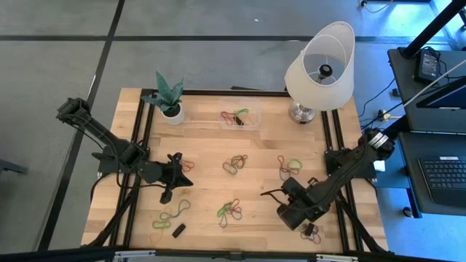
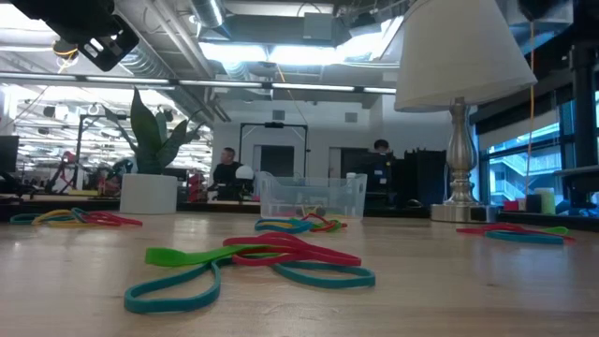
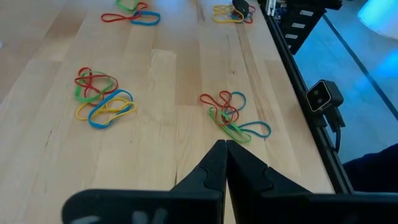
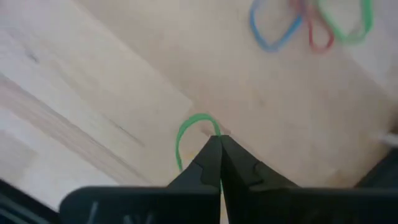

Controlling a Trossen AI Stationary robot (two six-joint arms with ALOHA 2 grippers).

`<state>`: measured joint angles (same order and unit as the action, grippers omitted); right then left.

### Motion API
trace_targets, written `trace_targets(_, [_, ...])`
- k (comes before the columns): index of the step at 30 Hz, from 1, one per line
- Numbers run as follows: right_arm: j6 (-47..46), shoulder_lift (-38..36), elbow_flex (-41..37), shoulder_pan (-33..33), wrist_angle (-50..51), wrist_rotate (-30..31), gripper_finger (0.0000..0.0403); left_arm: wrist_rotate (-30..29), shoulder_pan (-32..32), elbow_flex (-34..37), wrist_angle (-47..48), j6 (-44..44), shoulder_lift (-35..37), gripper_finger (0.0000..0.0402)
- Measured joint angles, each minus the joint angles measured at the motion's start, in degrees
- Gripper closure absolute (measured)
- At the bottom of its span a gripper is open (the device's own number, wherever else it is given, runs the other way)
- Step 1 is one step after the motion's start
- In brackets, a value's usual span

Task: Pick and place rubber bands into bin
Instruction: Put the green rubber band into the transparent bin

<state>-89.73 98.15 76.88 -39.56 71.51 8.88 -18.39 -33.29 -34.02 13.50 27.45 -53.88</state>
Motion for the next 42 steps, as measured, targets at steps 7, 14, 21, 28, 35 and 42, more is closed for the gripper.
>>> trace_targets(7, [5.5,-0.1,6.4,6.4,0.6,10.2,0.0401,-2.2,1.8,0.0,0.0,1.8,0.0,0.0396])
trace_targets(14, [23.5,-0.1,11.8,17.5,-4.6,15.2,0.0401,-0.9,7.9,0.0,0.0,-3.8,0.0,0.0396])
trace_targets(21, [49.3,-0.1,14.8,31.5,-20.6,14.5,0.0402,0.4,15.7,0.0,0.0,-10.1,0.0,0.0396])
trace_targets(28, [69.1,-0.1,15.1,45.1,-36.1,4.6,0.0402,4.7,24.5,0.0,-1.0,-13.8,0.0,0.0396])
trace_targets(35, [78.7,5.1,17.6,55.9,-40.5,-5.8,0.0403,7.7,32.1,0.0,-3.6,-15.7,0.0,0.0396])
trace_targets(42, [86.4,18.6,30.9,60.4,-25.6,-5.9,0.0403,2.8,34.3,0.0,-4.8,-10.0,0.0,0.0396])
